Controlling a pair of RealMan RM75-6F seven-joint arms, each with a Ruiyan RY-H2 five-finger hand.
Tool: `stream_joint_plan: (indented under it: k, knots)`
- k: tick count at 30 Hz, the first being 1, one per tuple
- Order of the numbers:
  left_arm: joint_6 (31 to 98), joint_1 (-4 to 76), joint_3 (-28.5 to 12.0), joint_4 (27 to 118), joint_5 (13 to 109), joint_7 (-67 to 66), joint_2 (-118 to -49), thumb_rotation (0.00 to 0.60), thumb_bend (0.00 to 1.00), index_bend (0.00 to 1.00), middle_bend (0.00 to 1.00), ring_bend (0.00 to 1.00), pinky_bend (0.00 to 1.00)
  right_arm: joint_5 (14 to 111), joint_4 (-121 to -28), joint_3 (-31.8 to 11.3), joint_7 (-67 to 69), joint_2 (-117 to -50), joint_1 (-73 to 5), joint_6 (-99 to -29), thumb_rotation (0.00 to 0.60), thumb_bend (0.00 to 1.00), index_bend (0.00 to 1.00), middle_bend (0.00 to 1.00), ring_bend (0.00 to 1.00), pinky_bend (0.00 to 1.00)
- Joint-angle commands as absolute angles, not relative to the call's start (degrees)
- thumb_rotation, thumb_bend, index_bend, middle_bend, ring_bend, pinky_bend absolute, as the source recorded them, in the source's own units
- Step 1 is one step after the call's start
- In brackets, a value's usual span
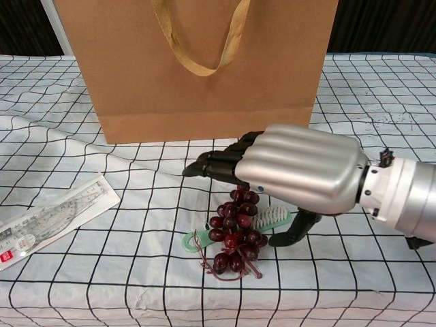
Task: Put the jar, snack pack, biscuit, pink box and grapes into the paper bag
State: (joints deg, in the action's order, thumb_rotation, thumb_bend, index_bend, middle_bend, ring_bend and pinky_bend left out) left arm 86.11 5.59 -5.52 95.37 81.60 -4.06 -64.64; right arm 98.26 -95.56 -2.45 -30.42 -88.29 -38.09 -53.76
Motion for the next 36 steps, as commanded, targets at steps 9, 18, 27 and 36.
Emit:
stream_joint_plan:
  k: [9,18,27,36]
  knots:
    - [85.6,5.8,-5.6,95.2,81.2,-4.4,-64.8,0.600,0.07,0.14,0.07,0.00,0.07,96.6,-91.8,-3.1,-31.9,-92.0,-40.3,-51.5,0.600,0.05,0.08,0.10,0.21,0.22]
    - [85.6,5.8,-5.6,95.2,81.1,-4.4,-64.8,0.600,0.07,0.14,0.07,0.00,0.07,94.6,-90.6,-2.7,-33.9,-92.0,-41.0,-49.4,0.600,0.05,0.10,0.11,0.21,0.22]
    - [85.2,6.0,-5.6,95.2,80.9,-5.0,-64.9,0.600,0.07,0.14,0.07,0.00,0.07,92.8,-90.5,-2.2,-35.2,-92.3,-41.2,-48.8,0.600,0.08,0.23,0.20,0.27,0.22]
    - [85.0,6.0,-5.5,95.3,80.7,-5.0,-64.8,0.600,0.07,0.14,0.07,0.00,0.07,91.8,-89.7,-1.6,-35.9,-94.1,-41.6,-48.9,0.600,0.15,0.32,0.26,0.31,0.22]
